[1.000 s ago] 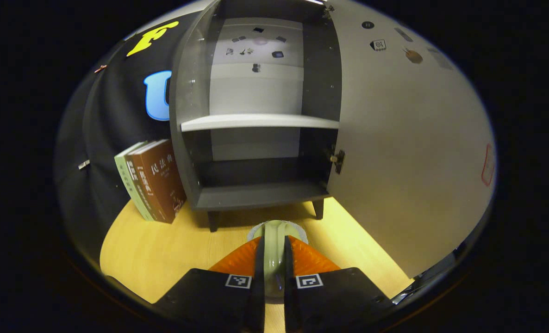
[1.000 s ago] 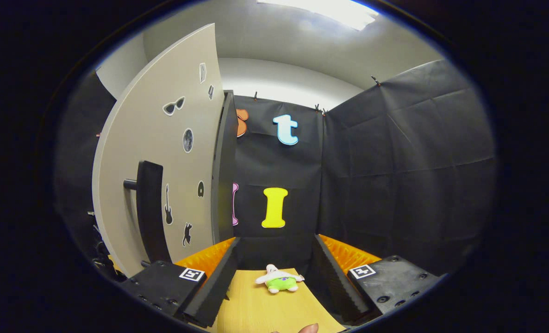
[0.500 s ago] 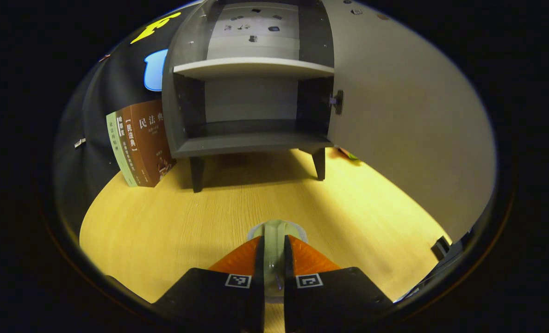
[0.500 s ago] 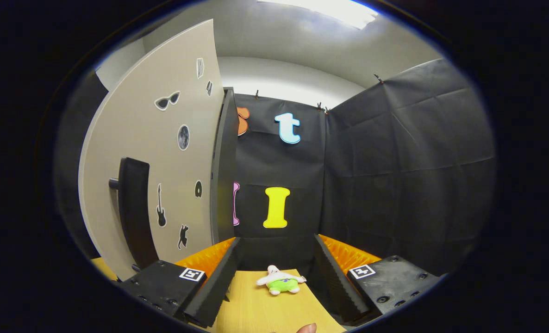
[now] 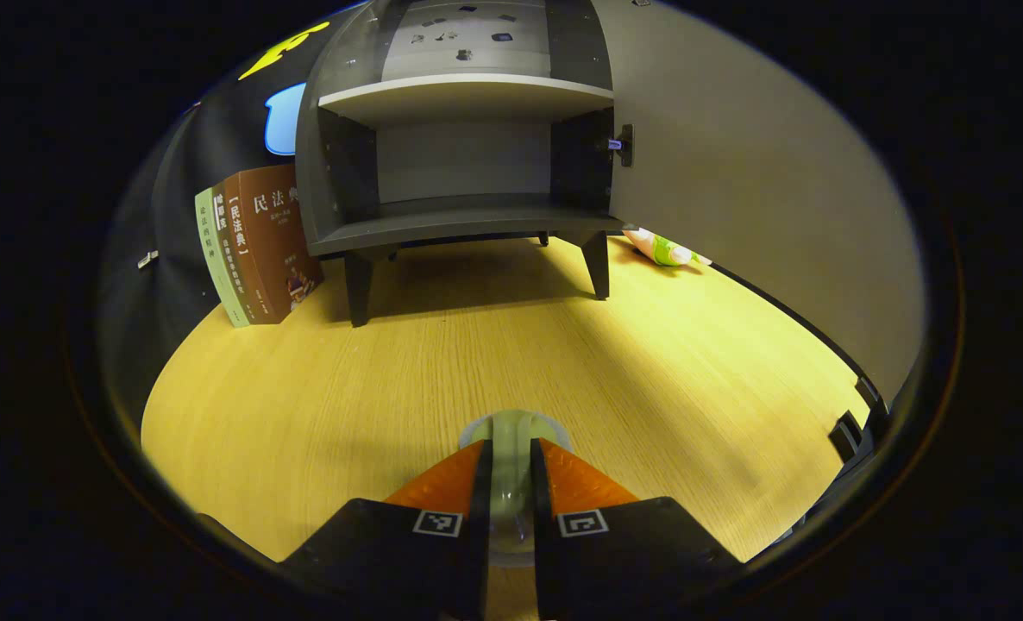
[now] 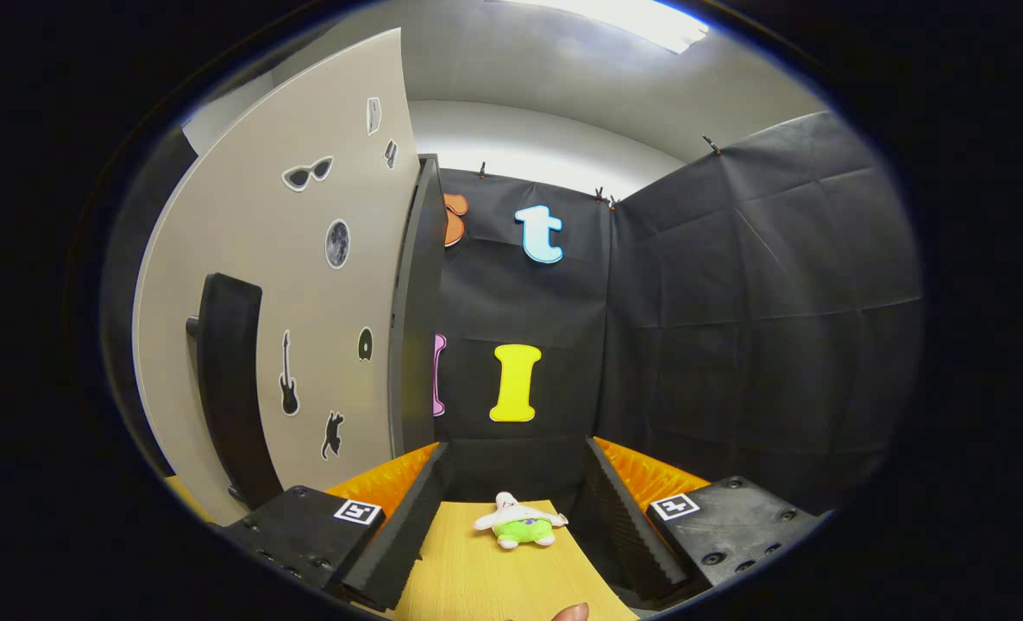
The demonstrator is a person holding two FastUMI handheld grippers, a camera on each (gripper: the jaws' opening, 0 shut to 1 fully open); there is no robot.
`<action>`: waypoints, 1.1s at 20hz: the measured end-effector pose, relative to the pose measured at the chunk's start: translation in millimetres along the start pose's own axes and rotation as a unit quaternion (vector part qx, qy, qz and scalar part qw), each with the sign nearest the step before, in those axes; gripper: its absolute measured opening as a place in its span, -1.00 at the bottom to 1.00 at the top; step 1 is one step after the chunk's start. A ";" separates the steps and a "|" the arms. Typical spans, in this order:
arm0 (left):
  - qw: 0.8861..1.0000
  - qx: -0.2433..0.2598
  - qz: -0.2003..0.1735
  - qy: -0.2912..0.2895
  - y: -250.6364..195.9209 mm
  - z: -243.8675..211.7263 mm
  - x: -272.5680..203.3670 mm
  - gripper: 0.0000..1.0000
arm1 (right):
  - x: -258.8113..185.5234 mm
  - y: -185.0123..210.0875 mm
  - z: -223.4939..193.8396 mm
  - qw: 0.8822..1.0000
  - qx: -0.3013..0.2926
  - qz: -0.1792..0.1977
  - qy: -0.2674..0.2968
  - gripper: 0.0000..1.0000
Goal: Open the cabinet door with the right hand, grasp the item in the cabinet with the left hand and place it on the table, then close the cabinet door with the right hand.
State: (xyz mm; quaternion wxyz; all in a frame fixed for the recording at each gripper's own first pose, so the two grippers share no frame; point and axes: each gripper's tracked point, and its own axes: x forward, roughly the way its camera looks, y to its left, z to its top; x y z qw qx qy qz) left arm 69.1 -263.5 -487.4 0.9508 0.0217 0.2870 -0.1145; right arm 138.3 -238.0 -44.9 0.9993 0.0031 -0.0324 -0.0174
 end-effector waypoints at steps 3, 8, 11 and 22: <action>1.000 -0.007 -0.013 -0.007 -3.6 6.0 -5.8 -0.06 | -2.3 1.0 2.7 1.000 0.000 -0.001 -0.004 0.94; 0.999 0.001 -0.007 -0.035 1.8 33.1 -30.8 0.81 | -7.9 4.0 4.6 1.000 0.001 -0.002 -0.003 0.94; 0.998 0.003 -0.015 -0.060 2.0 65.2 -58.8 0.87 | -9.4 6.0 7.9 1.000 0.004 -0.004 -0.002 0.94; 0.977 -0.046 0.059 -0.199 65.2 213.4 -218.8 0.88 | -20.7 18.8 19.3 1.000 0.021 -0.005 0.004 0.94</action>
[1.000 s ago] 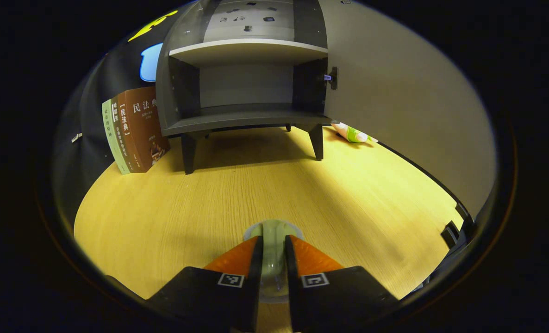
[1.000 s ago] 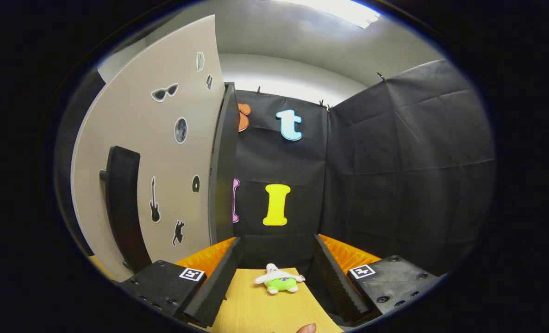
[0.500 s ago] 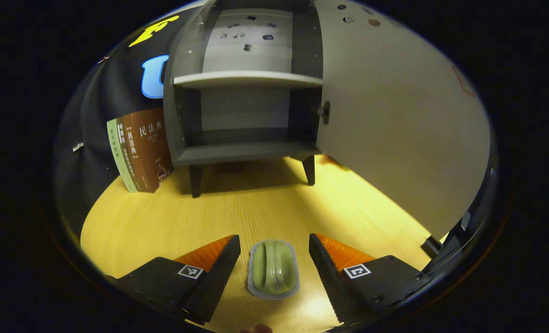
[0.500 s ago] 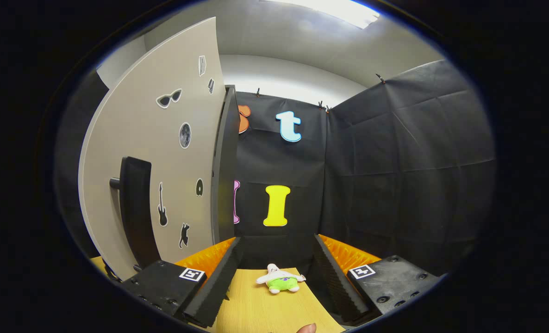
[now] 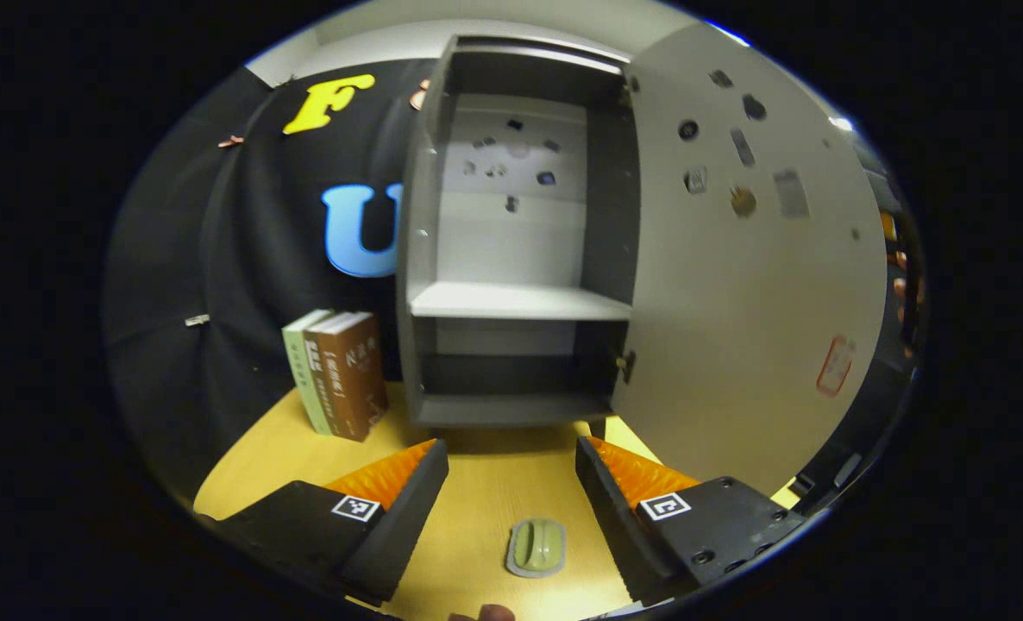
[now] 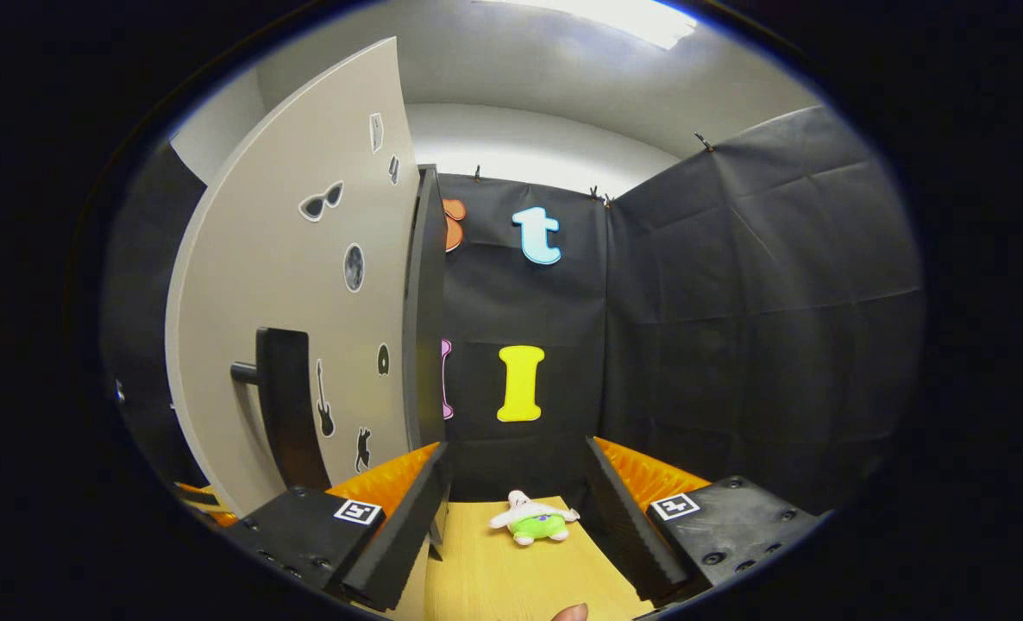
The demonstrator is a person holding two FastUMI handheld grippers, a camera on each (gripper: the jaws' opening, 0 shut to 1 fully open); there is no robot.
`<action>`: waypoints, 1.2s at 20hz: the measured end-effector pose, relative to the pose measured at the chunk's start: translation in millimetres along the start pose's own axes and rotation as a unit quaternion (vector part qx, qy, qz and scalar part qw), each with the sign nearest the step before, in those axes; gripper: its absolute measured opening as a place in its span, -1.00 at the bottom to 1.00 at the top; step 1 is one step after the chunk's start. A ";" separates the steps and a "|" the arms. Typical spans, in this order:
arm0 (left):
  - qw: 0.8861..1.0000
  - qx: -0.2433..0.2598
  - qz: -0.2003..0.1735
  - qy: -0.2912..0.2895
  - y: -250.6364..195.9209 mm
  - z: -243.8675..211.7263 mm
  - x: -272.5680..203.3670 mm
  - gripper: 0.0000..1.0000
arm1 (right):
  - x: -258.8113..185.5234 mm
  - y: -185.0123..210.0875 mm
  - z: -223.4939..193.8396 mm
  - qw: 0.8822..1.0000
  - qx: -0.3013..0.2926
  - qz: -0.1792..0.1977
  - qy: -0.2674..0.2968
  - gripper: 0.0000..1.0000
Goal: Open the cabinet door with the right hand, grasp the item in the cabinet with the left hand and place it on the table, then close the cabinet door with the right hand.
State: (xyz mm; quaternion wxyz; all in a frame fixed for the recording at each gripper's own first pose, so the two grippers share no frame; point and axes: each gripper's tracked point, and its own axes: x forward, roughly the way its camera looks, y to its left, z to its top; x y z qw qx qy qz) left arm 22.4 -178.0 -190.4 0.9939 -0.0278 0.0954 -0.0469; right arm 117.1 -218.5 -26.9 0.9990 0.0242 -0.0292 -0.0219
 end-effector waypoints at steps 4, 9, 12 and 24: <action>0.998 0.002 0.024 -0.064 36.7 74.4 -31.0 0.87 | -12.8 -1.8 1.6 1.000 0.016 -0.004 0.012 0.94; 0.995 -0.018 0.072 -0.063 86.9 112.7 -47.8 0.88 | -25.6 6.6 13.5 1.000 0.026 -0.011 0.005 0.94; 0.993 -0.049 0.077 -0.080 106.3 133.9 -59.2 0.86 | -31.4 13.6 18.7 1.000 0.018 -0.013 -0.001 0.94; 0.993 -0.006 0.061 -0.101 130.4 164.1 -84.8 0.89 | -36.7 35.9 19.1 0.999 0.025 -0.041 0.000 0.89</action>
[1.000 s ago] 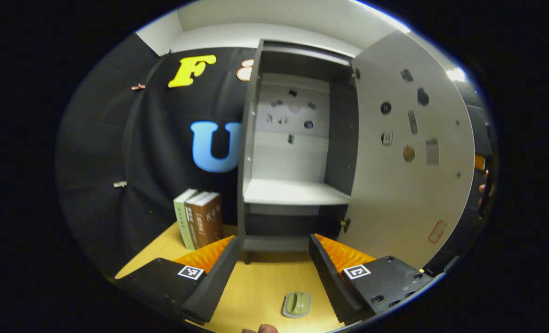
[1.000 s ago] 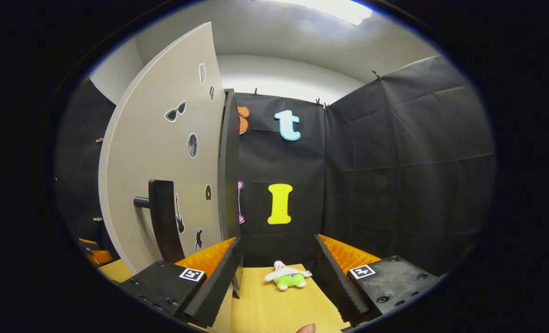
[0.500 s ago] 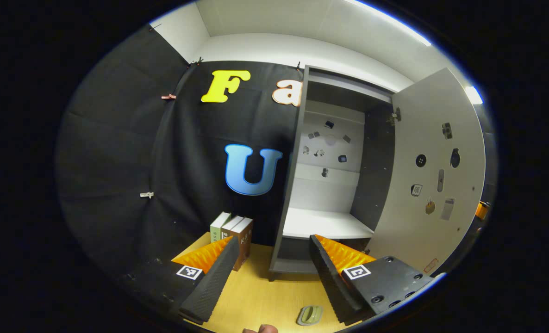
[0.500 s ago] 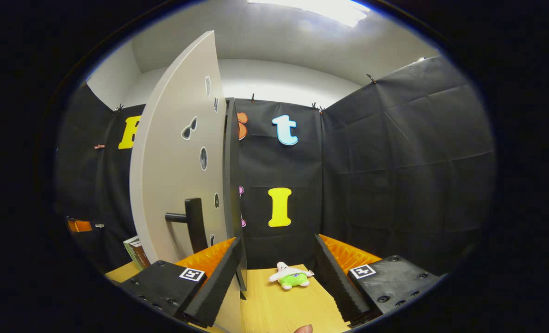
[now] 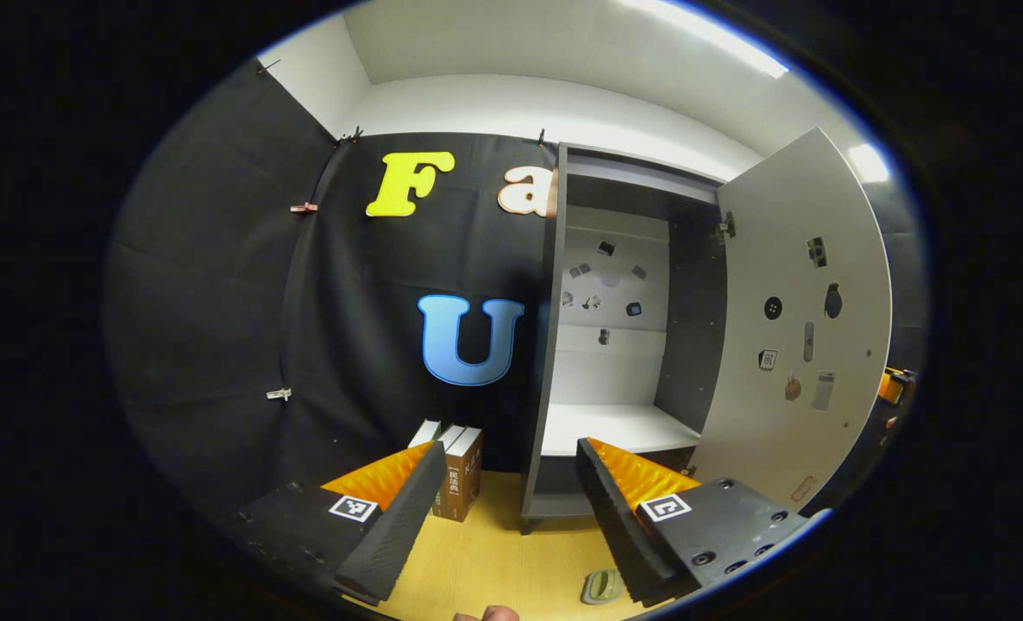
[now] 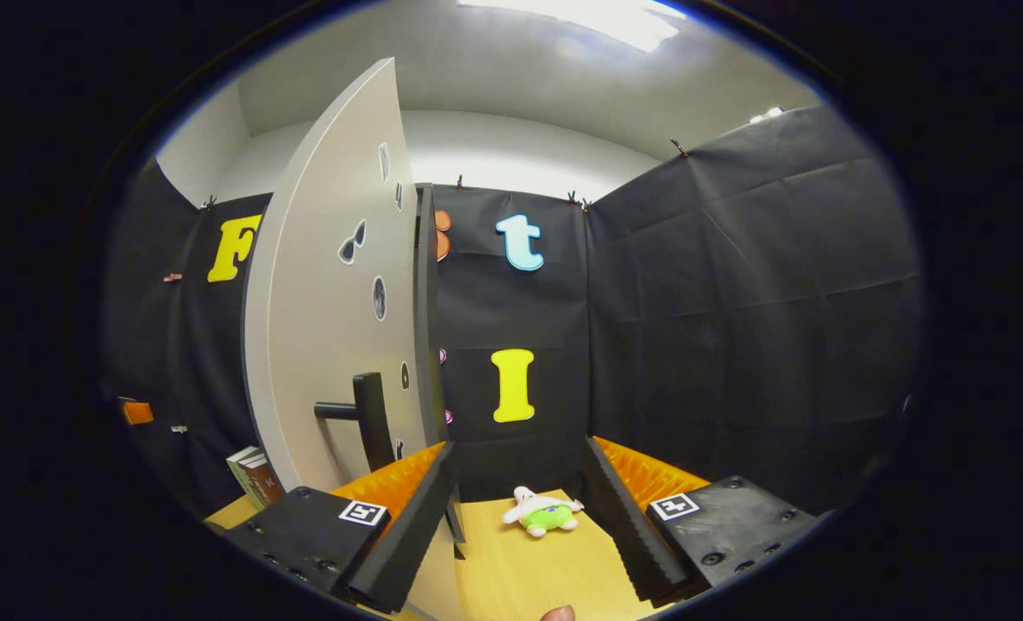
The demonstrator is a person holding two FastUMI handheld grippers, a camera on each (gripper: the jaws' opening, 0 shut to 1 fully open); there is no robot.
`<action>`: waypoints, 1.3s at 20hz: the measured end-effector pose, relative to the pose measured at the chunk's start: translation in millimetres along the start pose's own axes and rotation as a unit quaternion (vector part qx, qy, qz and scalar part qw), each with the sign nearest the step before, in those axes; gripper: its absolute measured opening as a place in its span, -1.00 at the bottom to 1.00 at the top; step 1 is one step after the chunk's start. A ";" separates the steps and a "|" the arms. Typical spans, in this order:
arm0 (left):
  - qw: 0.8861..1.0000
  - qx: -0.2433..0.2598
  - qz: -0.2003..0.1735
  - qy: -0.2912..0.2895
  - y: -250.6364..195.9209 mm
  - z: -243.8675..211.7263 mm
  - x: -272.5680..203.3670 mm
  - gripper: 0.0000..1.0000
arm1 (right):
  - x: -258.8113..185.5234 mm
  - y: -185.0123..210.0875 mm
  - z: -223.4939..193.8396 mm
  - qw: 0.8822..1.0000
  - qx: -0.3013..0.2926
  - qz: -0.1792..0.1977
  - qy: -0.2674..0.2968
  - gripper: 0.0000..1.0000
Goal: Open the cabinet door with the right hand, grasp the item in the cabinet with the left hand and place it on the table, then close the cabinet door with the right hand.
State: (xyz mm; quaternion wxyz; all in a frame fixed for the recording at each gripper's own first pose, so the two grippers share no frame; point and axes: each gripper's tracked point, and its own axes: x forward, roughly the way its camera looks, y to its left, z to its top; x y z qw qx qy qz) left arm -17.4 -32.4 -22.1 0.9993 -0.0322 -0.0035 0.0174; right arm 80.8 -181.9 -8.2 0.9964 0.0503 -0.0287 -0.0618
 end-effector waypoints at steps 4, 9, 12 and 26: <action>1.000 0.009 -0.008 -0.002 3.2 2.1 -1.1 0.89 | -16.6 23.1 0.3 1.000 -0.006 0.006 -0.002 0.92; 1.000 0.014 -0.013 -0.007 6.9 6.9 -3.9 0.84 | -19.8 47.6 -3.5 1.000 -0.003 0.013 0.001 0.92; 1.000 0.018 -0.012 -0.009 9.7 8.2 -5.8 0.89 | -20.2 65.3 -6.0 1.000 0.003 0.025 0.004 0.91; 0.999 0.030 -0.012 -0.008 6.0 9.2 -8.8 0.89 | -9.4 163.7 -22.2 0.993 0.014 0.113 0.022 0.92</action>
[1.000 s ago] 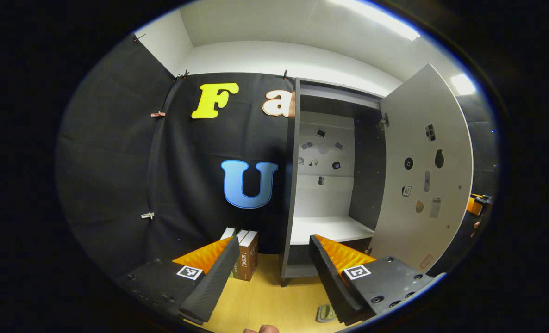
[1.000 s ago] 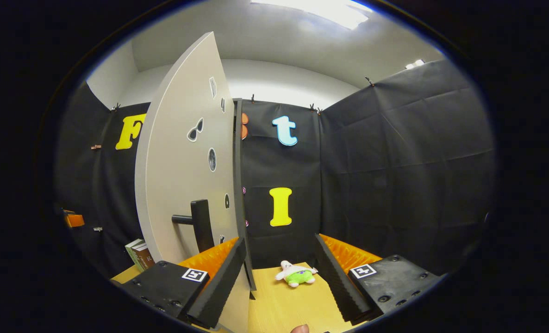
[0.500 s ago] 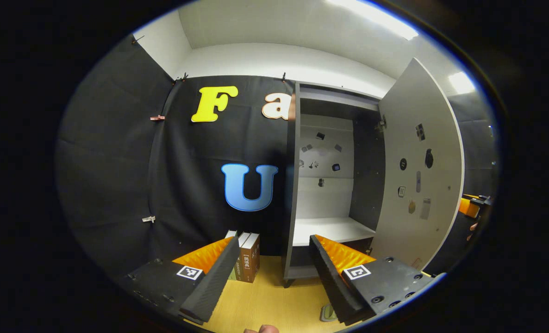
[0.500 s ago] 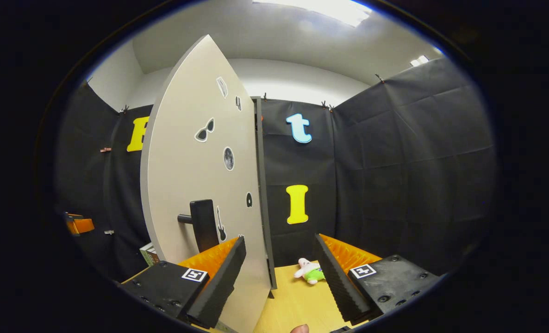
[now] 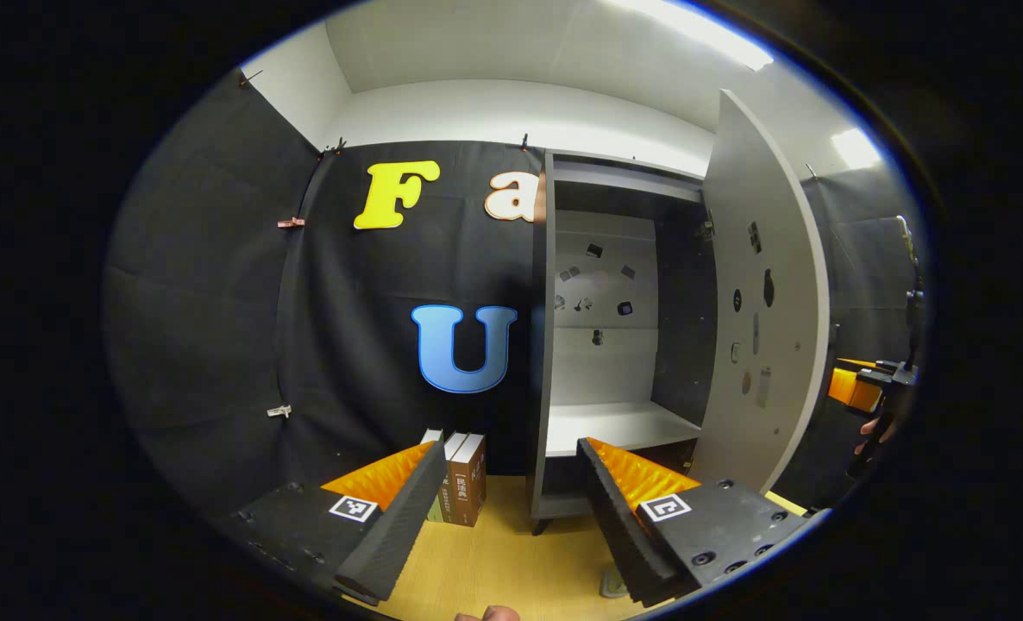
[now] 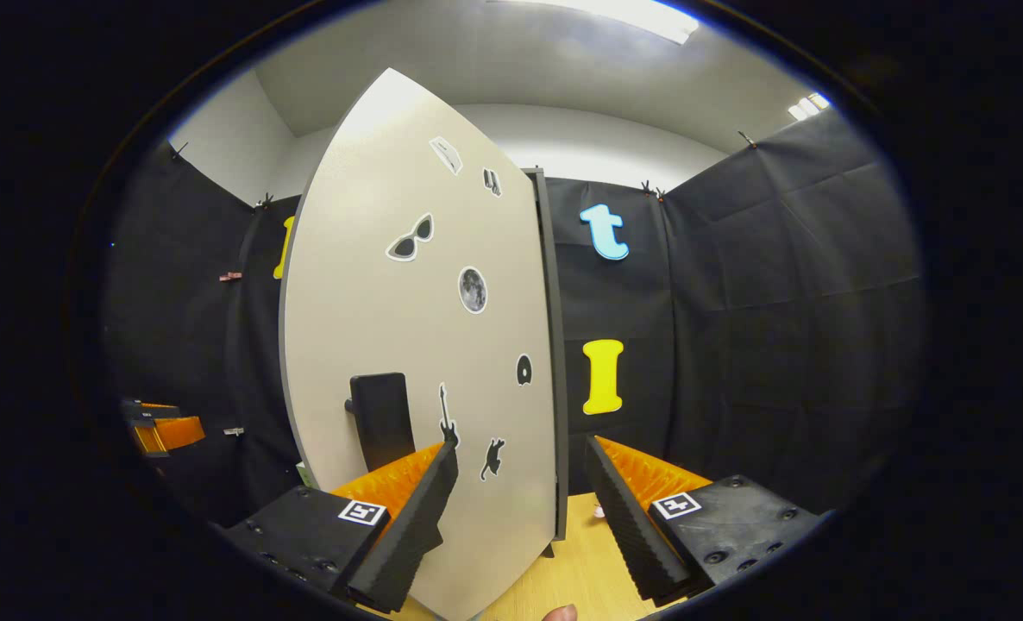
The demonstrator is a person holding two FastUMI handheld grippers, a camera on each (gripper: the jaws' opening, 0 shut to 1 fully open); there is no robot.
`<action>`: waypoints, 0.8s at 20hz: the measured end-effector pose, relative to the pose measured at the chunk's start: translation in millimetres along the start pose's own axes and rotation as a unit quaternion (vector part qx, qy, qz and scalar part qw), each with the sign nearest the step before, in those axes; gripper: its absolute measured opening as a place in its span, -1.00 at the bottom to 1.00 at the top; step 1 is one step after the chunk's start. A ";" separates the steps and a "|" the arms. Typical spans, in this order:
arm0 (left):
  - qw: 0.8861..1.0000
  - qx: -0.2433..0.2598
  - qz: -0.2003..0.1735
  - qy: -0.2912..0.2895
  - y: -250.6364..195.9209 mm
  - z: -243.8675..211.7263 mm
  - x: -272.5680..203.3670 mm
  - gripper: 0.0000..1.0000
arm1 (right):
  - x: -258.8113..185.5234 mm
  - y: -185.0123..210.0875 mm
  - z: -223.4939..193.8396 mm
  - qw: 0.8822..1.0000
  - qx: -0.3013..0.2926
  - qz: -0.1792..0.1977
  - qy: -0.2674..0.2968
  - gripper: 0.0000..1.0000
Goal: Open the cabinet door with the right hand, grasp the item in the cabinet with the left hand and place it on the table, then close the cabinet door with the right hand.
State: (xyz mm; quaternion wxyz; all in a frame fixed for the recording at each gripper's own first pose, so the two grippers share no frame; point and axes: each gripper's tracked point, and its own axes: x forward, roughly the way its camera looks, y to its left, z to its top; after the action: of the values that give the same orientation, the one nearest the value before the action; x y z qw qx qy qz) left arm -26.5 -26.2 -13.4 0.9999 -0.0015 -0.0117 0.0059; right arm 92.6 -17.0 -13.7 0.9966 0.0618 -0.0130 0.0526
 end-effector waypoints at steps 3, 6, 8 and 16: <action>1.000 0.004 -0.001 -0.002 -1.5 2.7 -0.6 0.84 | 8.9 18.3 -3.6 1.000 0.006 0.018 0.007 0.92; 1.000 0.005 0.000 -0.003 -1.4 4.3 -0.7 0.84 | 15.7 44.7 -7.6 0.999 0.011 0.048 0.015 0.92; 1.000 0.004 0.001 -0.002 -0.5 3.5 -1.6 0.84 | 17.0 59.3 -9.3 0.998 0.008 0.067 0.018 0.92; 1.000 -0.004 0.004 -0.004 0.0 5.6 -2.5 0.84 | 11.3 66.6 -9.5 0.997 -0.005 0.079 0.016 0.92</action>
State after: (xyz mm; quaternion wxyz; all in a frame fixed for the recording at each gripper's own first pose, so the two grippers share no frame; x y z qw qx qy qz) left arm -29.1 -26.2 -7.9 0.9998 -0.0052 -0.0159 0.0101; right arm 96.9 51.1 -14.7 0.9897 0.0544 -0.0019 0.1323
